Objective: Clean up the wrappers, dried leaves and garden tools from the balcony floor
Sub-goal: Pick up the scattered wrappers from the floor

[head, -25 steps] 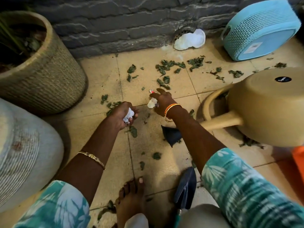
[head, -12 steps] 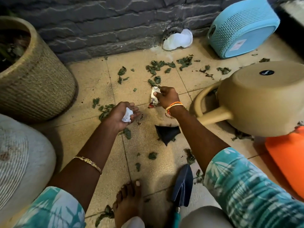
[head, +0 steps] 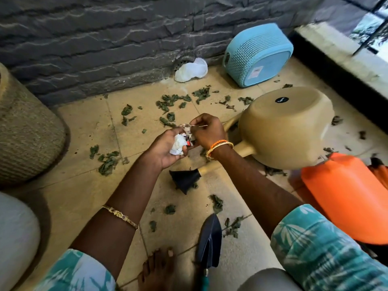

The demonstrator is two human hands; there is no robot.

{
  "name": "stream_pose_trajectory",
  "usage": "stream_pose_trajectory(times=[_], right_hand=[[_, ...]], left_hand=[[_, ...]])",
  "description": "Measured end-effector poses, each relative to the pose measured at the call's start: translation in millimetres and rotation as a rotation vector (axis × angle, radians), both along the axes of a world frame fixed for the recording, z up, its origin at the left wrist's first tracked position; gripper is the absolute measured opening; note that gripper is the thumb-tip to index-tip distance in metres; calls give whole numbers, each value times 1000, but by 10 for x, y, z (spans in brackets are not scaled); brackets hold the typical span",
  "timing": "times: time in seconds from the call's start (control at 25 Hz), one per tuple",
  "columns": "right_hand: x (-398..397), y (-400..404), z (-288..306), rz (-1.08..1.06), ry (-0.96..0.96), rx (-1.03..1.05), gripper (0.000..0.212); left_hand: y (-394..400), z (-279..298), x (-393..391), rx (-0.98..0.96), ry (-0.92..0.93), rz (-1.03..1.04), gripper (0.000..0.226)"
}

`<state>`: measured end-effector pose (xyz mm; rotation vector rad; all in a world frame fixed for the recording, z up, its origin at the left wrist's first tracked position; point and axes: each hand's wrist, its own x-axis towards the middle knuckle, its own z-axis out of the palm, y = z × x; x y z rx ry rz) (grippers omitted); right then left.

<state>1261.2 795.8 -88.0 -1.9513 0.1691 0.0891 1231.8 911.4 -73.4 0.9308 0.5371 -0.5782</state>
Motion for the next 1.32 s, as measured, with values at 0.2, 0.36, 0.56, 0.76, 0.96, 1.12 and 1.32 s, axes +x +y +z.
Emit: stream_pose_trajectory(times=[0.2, 0.36, 0.56, 0.76, 0.96, 1.12, 1.32], right_hand=[[-166, -216, -4, 186, -205, -265, 19], [-162, -460, -2, 127, -190, -257, 24], [-226, -854, -49, -144, -117, -123, 18], [-825, -1151, -203, -340, -32, -202, 11], [-1138, -1792, -344, -816, 130, 92, 36], [-1144, -2184, -415, -719, 89, 132, 76], [-1433, -2784, -392, -951, 151, 28, 86]], left_hand=[[-290, -151, 118, 51, 13, 25, 43], [-489, -191, 182, 210, 18, 0, 32], [-645, -190, 178, 353, 42, -108, 32], [-1032, -49, -108, 362, 47, -589, 35], [-1373, -138, -220, 367, 24, -712, 19], [-1590, -198, -167, 330, 63, -803, 23], [-1980, -95, -201, 435, 41, -981, 26]])
